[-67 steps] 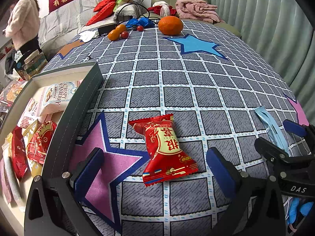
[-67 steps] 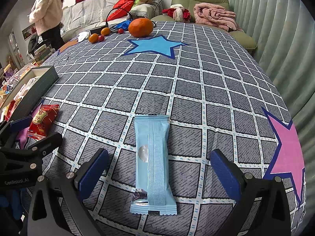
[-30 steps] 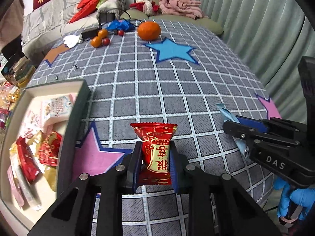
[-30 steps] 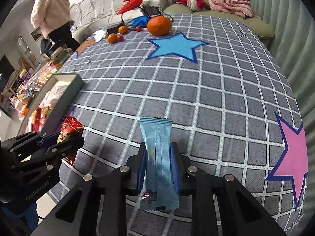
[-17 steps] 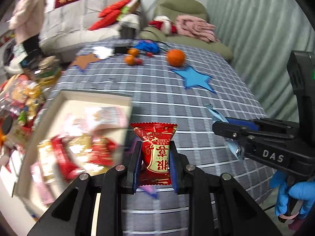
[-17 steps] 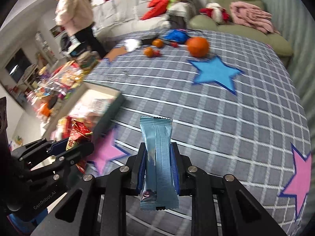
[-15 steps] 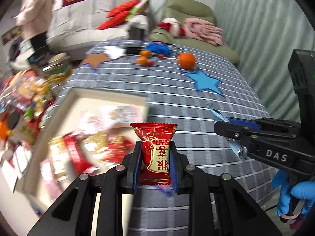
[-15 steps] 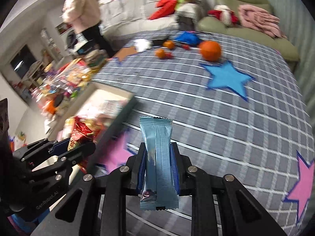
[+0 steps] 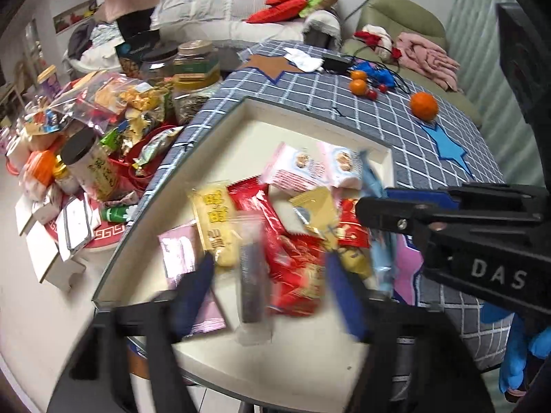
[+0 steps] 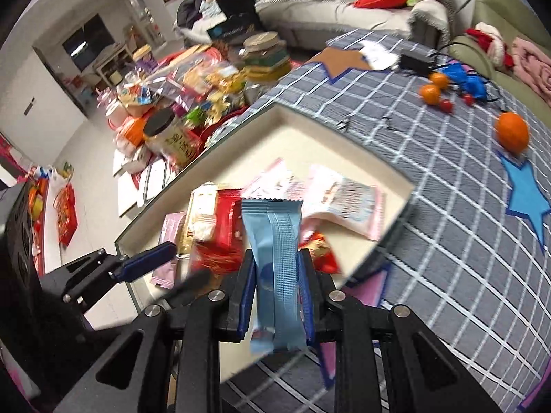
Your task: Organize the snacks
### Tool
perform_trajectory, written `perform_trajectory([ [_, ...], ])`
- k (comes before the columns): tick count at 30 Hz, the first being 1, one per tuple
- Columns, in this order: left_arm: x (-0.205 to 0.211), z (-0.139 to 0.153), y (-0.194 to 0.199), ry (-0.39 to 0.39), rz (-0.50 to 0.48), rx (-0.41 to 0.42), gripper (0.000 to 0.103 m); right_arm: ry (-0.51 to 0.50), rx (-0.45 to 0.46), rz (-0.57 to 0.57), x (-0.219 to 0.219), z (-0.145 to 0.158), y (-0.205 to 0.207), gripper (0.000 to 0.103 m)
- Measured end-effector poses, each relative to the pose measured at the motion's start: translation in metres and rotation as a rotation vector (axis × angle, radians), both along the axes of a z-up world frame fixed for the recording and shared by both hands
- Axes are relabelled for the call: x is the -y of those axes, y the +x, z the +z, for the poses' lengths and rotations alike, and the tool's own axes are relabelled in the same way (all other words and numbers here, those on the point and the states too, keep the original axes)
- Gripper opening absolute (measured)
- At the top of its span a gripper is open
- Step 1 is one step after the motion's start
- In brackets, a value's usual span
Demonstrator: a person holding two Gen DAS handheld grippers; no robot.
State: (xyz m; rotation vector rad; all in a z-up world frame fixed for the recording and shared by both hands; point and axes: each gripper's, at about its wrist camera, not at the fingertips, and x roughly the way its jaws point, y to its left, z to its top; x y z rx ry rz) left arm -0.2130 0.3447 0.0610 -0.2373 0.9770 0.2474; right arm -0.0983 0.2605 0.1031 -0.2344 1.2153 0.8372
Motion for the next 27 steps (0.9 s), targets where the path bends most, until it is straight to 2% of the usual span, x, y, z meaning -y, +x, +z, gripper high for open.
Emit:
perform_trajectory([
  [4,-0.005,-0.003,0.0,0.015,0.01,-0.014,0.085,-0.04,-0.012,0.017,-0.01,-0.006,0.001,0.027],
  [5,-0.006,-0.006,0.0,0.016,0.018,-0.028,0.087,-0.046,-0.011,0.018,-0.011,-0.006,0.001,0.04],
  [6,-0.007,-0.009,0.001,0.018,0.029,-0.047,0.087,-0.054,-0.008,0.016,-0.012,-0.006,0.001,0.068],
  [7,-0.009,-0.012,0.003,0.018,0.038,-0.071,0.087,-0.064,0.01,0.013,-0.011,-0.005,0.0,0.078],
  [8,-0.011,-0.017,0.004,0.021,0.051,-0.09,0.087,-0.069,0.02,0.016,-0.011,-0.003,0.0,0.081],
  [13,-0.016,-0.023,0.0,0.035,0.076,-0.089,0.087,-0.139,0.06,0.055,-0.019,-0.004,-0.005,0.081],
  [14,-0.016,-0.023,-0.002,0.049,0.083,-0.088,0.087,-0.149,0.065,0.056,-0.02,-0.005,-0.005,0.087],
  [15,-0.017,-0.023,-0.002,0.056,0.085,-0.091,0.088,-0.157,0.068,0.054,-0.021,-0.006,-0.005,0.103],
  [21,-0.019,-0.026,-0.003,0.037,0.081,-0.127,0.088,-0.168,0.074,0.056,-0.023,-0.007,-0.005,0.103],
  [27,-0.017,-0.028,-0.003,0.062,0.081,-0.136,0.088,-0.189,0.093,0.074,-0.024,-0.009,-0.009,0.103],
])
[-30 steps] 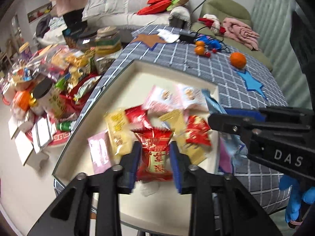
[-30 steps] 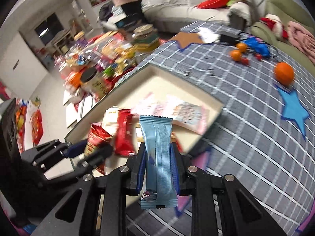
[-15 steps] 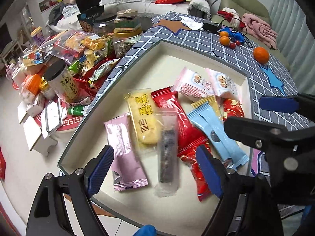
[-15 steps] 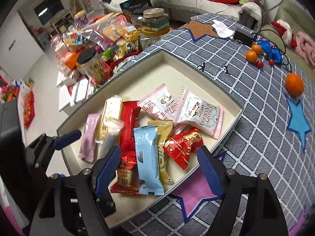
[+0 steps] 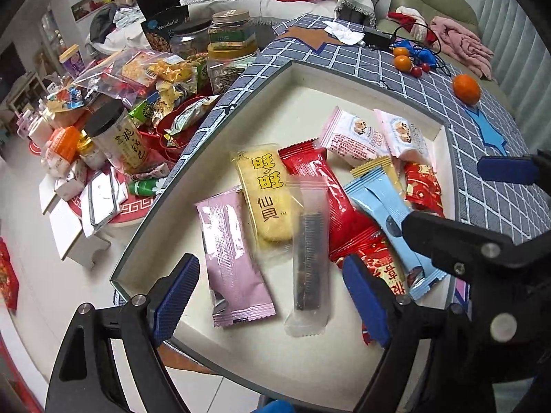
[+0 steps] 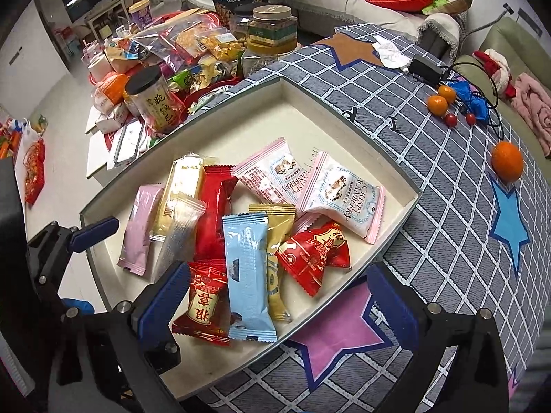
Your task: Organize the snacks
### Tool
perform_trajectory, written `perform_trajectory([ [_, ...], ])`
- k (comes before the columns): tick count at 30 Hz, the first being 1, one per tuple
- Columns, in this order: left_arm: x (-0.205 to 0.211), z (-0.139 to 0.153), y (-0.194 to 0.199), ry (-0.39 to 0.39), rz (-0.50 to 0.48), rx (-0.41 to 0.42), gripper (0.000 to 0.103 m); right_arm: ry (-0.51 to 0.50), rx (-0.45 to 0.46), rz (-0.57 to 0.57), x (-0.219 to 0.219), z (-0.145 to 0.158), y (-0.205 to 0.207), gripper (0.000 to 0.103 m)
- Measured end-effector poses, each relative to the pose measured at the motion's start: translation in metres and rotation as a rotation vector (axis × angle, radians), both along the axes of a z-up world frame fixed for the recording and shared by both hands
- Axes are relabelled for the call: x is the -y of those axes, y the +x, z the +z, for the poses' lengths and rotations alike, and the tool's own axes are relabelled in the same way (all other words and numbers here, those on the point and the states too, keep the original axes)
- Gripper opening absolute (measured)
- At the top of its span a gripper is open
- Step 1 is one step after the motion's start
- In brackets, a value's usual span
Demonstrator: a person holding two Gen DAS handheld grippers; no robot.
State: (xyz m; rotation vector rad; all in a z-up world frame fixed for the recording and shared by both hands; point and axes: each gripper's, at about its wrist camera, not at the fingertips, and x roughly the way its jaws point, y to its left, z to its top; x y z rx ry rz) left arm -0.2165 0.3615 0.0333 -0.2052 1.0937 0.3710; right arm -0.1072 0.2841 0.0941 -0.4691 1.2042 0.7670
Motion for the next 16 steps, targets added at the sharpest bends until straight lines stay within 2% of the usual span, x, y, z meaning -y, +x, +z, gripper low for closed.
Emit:
perform_trajectory([
  [16,0.0016,0.0,-0.0003,0.028,-0.016,0.013,0.088,-0.019,0.009,0.021,-0.0036,-0.0028,-0.0036,0.103],
])
